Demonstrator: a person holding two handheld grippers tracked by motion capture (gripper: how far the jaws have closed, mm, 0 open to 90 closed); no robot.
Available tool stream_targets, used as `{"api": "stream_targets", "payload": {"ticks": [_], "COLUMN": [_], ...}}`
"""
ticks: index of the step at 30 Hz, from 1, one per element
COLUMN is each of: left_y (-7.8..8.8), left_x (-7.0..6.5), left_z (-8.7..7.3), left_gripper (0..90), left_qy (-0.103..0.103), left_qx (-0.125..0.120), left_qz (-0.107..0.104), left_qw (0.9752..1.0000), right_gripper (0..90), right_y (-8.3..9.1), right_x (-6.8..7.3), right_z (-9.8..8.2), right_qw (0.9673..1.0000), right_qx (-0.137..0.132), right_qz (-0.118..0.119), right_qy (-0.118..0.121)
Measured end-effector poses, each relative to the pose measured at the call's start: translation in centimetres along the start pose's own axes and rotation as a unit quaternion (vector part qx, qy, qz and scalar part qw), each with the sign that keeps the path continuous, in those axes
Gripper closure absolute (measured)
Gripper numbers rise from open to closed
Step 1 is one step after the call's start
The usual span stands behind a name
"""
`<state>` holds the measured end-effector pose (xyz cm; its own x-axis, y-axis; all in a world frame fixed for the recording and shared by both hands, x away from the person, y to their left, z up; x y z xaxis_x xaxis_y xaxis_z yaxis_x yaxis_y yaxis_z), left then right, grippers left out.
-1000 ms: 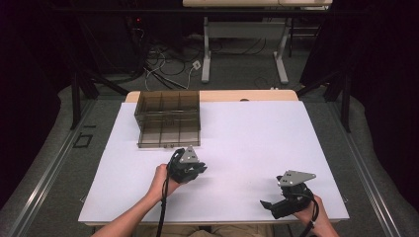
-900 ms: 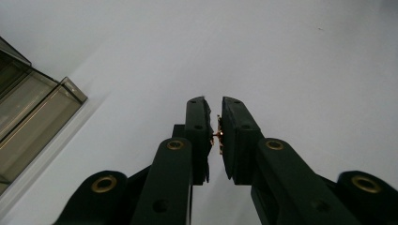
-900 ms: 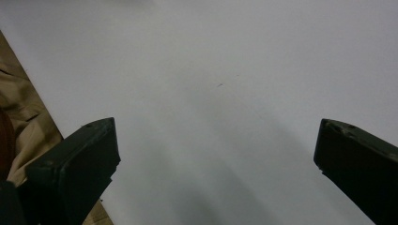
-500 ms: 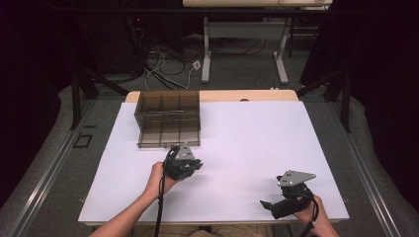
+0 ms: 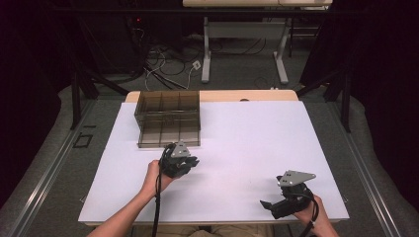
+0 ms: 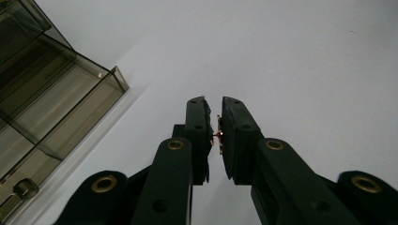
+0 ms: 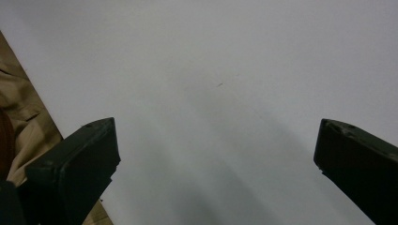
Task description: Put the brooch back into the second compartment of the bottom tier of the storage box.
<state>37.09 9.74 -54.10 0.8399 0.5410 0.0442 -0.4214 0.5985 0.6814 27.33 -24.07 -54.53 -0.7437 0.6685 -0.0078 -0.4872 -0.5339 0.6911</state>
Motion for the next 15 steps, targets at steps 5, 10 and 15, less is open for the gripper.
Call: {"api": "stream_targets", "payload": {"ticks": [5,10,15], "left_y": [0.2,0.5,0.6], "left_x": [0.5,0.9,1.4], "left_z": [-0.1,-0.2,-0.4], "left_gripper": [81.4,81.4,81.4], "left_qy": [0.004,0.004,0.011], "left_qx": [0.0,0.004,-0.001], "left_qz": [0.006,0.011,0.021], "left_qw": [1.0,0.9999,0.9997], "right_gripper": [0.0,0.0,0.0], "right_y": [0.0,0.0,0.0], "right_x": [0.0,0.0,0.0], "right_z": [0.0,0.0,0.0], "right_qw": [1.0,1.0,1.0], "right_qx": [0.0,0.001,0.001], "right_qz": [0.0,0.0,0.0], "right_qy": [0.0,0.0,0.0]}}
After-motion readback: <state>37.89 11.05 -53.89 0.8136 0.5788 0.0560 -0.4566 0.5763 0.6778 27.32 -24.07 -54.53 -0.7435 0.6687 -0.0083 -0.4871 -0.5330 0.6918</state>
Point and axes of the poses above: each handheld gripper's, and its own axes: y roughly backward along the jaws, z roughly out of its top, x roughly to its left, the point moved 3 cm from there along -y, roughly forward along the jaws
